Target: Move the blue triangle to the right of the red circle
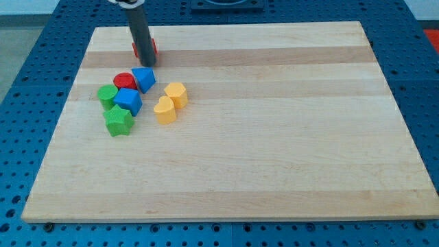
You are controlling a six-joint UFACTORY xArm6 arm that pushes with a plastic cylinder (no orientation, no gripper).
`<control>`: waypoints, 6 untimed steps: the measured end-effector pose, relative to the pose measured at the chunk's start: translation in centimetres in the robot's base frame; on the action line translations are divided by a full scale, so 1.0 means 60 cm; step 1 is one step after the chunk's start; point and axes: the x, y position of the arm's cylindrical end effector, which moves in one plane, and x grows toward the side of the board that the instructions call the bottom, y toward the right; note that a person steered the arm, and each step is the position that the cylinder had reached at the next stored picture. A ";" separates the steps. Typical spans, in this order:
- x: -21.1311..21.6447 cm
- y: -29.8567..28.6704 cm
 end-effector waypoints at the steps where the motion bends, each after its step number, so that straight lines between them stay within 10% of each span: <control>1: 0.000 -0.004; 6: 0.053 -0.029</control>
